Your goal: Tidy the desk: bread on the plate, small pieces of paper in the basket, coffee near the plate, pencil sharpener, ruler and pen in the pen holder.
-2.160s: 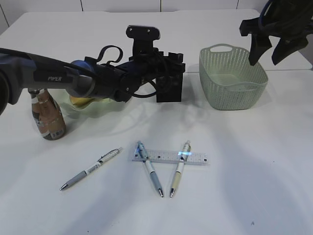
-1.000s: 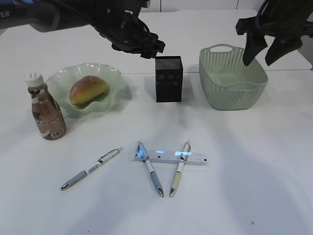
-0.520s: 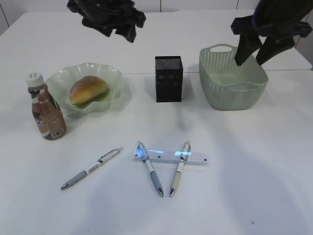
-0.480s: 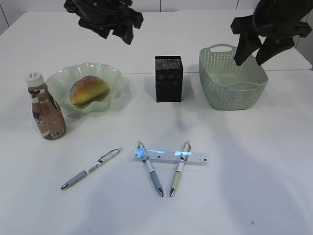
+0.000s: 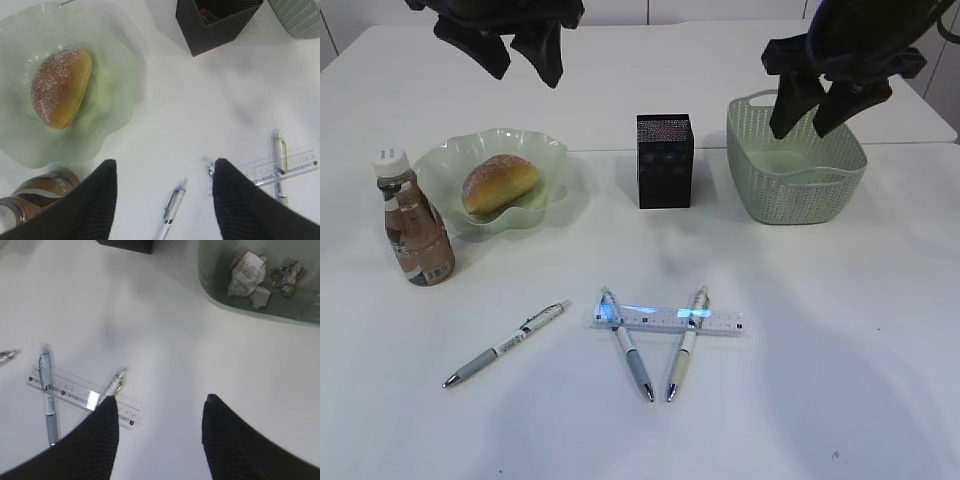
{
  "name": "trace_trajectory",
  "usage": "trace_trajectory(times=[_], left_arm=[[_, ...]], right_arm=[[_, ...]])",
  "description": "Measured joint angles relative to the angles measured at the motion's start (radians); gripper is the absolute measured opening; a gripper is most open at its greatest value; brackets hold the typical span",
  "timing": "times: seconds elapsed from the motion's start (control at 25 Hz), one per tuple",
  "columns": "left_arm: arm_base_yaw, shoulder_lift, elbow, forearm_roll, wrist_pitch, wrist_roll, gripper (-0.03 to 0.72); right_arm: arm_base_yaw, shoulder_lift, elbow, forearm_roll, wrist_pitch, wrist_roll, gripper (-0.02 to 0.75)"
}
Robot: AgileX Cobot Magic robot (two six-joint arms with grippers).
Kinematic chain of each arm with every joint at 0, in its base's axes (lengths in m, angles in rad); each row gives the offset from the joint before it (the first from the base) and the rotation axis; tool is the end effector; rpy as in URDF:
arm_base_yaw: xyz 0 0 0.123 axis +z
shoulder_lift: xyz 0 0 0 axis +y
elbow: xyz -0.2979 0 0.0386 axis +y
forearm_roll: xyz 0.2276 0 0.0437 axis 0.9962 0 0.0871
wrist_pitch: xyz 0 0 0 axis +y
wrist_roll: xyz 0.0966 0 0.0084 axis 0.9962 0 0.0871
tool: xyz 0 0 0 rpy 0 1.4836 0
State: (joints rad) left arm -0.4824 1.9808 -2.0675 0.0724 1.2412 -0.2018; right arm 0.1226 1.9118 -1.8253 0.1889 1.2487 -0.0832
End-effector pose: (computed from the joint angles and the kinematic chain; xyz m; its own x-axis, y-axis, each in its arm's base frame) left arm 0.3785 -0.1907 0.3594 -0.8402 0.2402 -0.4862 0.2891 0.9569 -0.0267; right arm 0.3922 0.0657 0.3244 -0.9352 -0.1378 -0.3261 -0.1987 0.9667 0.1612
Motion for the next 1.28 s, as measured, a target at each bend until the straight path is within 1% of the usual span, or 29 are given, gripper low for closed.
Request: trace_trajectory(times=[0.04,0.12,0.24,0.44,0.6,0.76,0.92,1.12,1.28], left_arm=[[0.0,-0.008,0.0,0.0,0.002,0.0,0.426],[0.0,-0.017,0.0,-0.004,0.004,0.0,0.426],[0.002,-0.031,0.0,-0.01,0.004,0.007,0.426],[0.029,-0.054,0.0,-0.018,0.006,0.037,0.426],[0.064,-0.066,0.0,-0.007,0.008,0.075,0.404],[0.07,-0.07,0.005,0.007,0.008,0.094,0.377],[0.07,-0.079,0.072,0.005,0.008,0.098,0.373],[0.07,-0.103,0.157,0.044,0.008,0.096,0.373],[0.07,-0.143,0.206,0.046,0.004,0.092,0.373]], right_arm=[[0.0,0.0,0.0,0.0,0.0,0.0,0.426],[0.047,0.0,0.0,-0.003,0.0,0.0,0.426],[0.08,-0.009,0.0,-0.021,0.0,0.0,0.426],[0.127,-0.036,0.0,-0.042,0.0,0.0,0.426],[0.146,-0.042,0.002,-0.044,-0.001,-0.002,0.426],[0.16,-0.056,0.046,-0.044,-0.001,-0.002,0.426],[0.165,-0.06,0.113,-0.044,-0.001,-0.002,0.426],[0.168,-0.072,0.126,-0.044,-0.001,-0.002,0.427],[0.168,-0.072,0.126,-0.046,-0.001,-0.002,0.427]])
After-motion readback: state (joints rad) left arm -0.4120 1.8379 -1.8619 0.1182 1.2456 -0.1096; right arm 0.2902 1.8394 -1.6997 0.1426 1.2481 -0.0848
